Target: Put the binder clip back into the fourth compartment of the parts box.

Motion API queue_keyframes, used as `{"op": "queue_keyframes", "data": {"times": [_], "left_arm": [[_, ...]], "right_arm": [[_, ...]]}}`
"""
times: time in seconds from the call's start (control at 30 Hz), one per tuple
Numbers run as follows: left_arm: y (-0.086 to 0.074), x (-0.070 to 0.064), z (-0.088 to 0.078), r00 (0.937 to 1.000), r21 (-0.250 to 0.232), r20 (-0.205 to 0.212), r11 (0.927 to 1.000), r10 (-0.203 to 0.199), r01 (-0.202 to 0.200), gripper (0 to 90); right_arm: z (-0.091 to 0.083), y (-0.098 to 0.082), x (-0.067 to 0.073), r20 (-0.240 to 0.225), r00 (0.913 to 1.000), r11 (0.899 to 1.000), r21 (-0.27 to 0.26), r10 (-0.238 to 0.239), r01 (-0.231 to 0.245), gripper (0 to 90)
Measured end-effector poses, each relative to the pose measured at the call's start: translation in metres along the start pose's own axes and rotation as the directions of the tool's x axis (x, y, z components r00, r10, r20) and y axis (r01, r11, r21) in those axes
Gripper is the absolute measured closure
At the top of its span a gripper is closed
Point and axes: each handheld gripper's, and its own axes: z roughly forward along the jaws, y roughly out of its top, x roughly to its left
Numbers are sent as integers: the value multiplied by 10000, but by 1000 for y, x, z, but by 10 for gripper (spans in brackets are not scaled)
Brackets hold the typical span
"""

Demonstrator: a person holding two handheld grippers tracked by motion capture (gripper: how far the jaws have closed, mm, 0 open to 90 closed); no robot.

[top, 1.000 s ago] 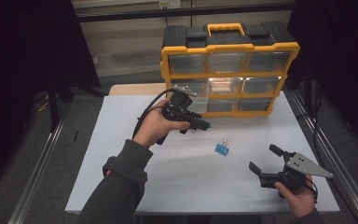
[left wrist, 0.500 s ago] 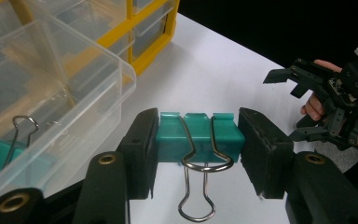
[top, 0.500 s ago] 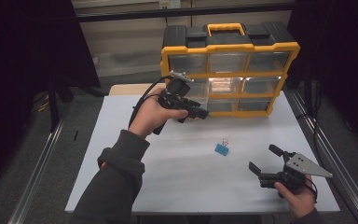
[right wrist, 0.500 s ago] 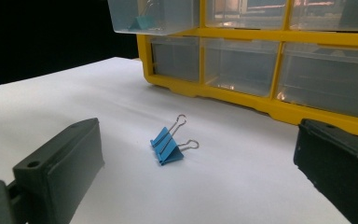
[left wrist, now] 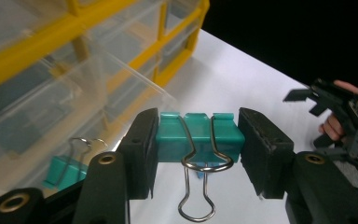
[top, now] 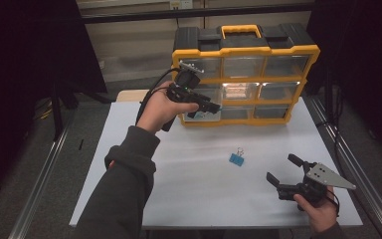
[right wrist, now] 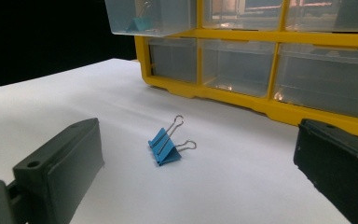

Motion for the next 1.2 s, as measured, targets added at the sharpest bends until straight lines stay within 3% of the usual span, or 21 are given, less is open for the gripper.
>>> {"op": "queue_keyframes", "data": {"times": [0.1, 0.2, 0.27, 0.6, 0.87, 1.0, 1.03, 1.1, 1.13, 1.2], "left_arm": [[4, 4, -1, 9993, -210, -236, 9993, -306, 301, 501], [7, 11, -1, 9988, -168, -458, 9997, -160, 153, 501], [9, 12, 0, 9980, -369, -529, 9988, -351, 332, 501], [13, 25, 3, 9934, -652, -1109, 9976, -287, 216, 501], [12, 31, 13, 9909, -466, -1349, 9989, -42, -21, 501], [11, 33, 17, 9865, -115, -1607, 9993, 319, -342, 500], [11, 33, 18, 9876, -362, -1562, 9990, 185, -244, 501], [11, 33, 20, 9873, -344, -1583, 9993, 98, -155, 501], [11, 34, 19, 9868, -151, -1582, 9992, 350, -379, 501], [11, 33, 22, 9857, -336, -1650, 9986, 340, -400, 500]], "right_arm": [[0, 0, 1, -50, 10000, 10000, -18, -39, 39, 6], [0, 0, 1, -4, 10000, 10000, 12, 14, -14, 6], [0, 0, 0, -5, 10000, 10000, -5, -15, 15, 6], [-1, 0, 1, -22, 10000, 10000, -4, 77, -77, 6], [-1, 1, 1, -20, 10000, 10000, -62, 64, -64, 6], [-1, 0, 1, -12, 10000, 10000, -55, 79, -79, 6], [-1, 0, 0, -18, 10000, 10000, -62, 67, -67, 6], [-1, 0, 0, -21, 10000, 10000, -64, 70, -70, 6], [-1, 0, 0, -21, 10000, 10000, -64, 70, -70, 6], [-1, 0, 1, -35, 10000, 10000, -53, 75, -75, 6]]}}
